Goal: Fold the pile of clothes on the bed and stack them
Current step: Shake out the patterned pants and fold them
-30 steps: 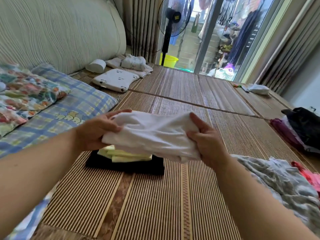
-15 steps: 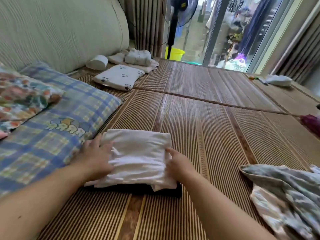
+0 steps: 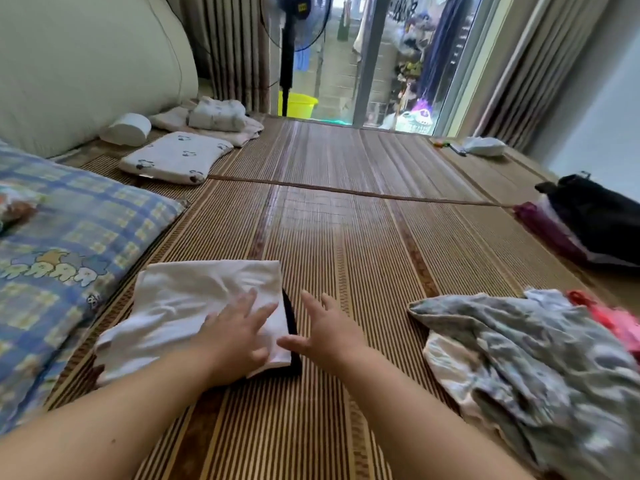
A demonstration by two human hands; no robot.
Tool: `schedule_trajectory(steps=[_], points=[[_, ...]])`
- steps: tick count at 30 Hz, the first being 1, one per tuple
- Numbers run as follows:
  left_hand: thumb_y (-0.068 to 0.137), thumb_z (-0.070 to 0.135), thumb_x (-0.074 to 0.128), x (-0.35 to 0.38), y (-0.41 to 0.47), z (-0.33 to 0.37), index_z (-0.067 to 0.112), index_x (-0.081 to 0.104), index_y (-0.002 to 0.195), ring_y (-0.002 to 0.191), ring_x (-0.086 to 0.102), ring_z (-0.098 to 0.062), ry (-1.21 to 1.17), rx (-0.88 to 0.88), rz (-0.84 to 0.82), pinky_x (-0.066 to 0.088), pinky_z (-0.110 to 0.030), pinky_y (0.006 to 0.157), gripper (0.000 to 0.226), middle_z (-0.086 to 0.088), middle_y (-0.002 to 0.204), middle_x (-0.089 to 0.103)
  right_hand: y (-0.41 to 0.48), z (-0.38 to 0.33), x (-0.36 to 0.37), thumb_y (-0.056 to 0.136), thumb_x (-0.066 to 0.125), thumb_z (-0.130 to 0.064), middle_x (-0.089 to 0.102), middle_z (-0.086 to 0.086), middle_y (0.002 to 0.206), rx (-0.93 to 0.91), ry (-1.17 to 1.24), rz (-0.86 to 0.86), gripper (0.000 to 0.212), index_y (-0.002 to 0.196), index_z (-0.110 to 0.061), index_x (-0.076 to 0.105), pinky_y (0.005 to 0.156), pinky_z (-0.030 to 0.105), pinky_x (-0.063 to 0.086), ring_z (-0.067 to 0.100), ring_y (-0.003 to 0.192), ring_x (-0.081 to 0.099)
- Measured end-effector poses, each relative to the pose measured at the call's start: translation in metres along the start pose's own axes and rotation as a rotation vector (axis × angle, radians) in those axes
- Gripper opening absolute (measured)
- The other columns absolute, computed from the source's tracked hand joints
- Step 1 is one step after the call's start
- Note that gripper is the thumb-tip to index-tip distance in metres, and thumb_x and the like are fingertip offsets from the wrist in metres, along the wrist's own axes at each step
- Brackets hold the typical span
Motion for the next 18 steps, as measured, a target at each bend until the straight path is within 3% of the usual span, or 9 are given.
schedule_trajectory(steps=[4,8,13,16,18], points=[[0.084,0.054,0.058,0.012,-0.007,0.084,0.048,0.011,0.148,0.148,0.001,-0.012,-0.085,0.211,0.019,0.013,-0.046,0.119,0.08,0.009,0.162,0.002,-0.048,0.059,-0.038,0.081,0.062,-0.059,0.019,0.001,0.159,-0.014,0.024,0.196,0.081,0.148,-0.042,0.019,0.111,0.046,0.033,0.024,0.143,0.026],[0.084,0.051,0.061,0.03,-0.016,0.176,0.053,0.011,0.145,0.147,-0.002,-0.011,-0.071,0.37,-0.126,0.007,-0.049,0.117,0.079,0.016,0.16,0.0,-0.112,0.147,-0.074,0.08,0.061,-0.058,0.025,-0.004,0.156,0.134,-0.105,0.311,0.08,0.148,-0.042,0.022,0.115,0.049,0.025,0.02,0.143,0.023],[0.079,0.053,0.063,0.058,-0.012,0.268,0.058,-0.005,0.142,0.148,-0.001,-0.022,0.005,0.441,-0.296,0.011,-0.05,0.119,0.093,0.004,0.162,-0.007,-0.184,0.26,-0.072,0.067,0.057,-0.079,-0.008,0.0,0.161,0.515,-0.11,0.039,0.099,0.147,-0.052,0.004,0.113,0.066,-0.001,0.037,0.144,-0.019],[0.074,0.062,0.061,0.073,0.001,0.313,0.06,-0.013,0.139,0.146,0.01,-0.035,0.046,0.376,-0.284,0.02,-0.046,0.118,0.099,-0.011,0.16,-0.009,-0.196,0.29,-0.056,0.068,0.052,-0.082,-0.022,-0.007,0.159,0.519,-0.047,-0.044,0.093,0.147,-0.052,0.013,0.109,0.068,-0.002,0.037,0.142,-0.025],[0.072,0.069,0.058,0.079,0.01,0.339,0.052,-0.005,0.146,0.14,0.026,-0.035,0.09,0.35,-0.249,0.03,-0.043,0.114,0.099,-0.013,0.158,0.011,-0.192,0.302,-0.05,0.066,0.054,-0.079,-0.024,-0.011,0.157,0.494,-0.017,-0.02,0.094,0.147,-0.05,0.016,0.11,0.067,0.001,0.036,0.142,-0.025]])
Point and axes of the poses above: each hand's wrist, its own y-axis towards the middle knuckle, its own x-axis out of the palm, z = x × y, the point moved 2 cm from there along y, towards the middle knuckle
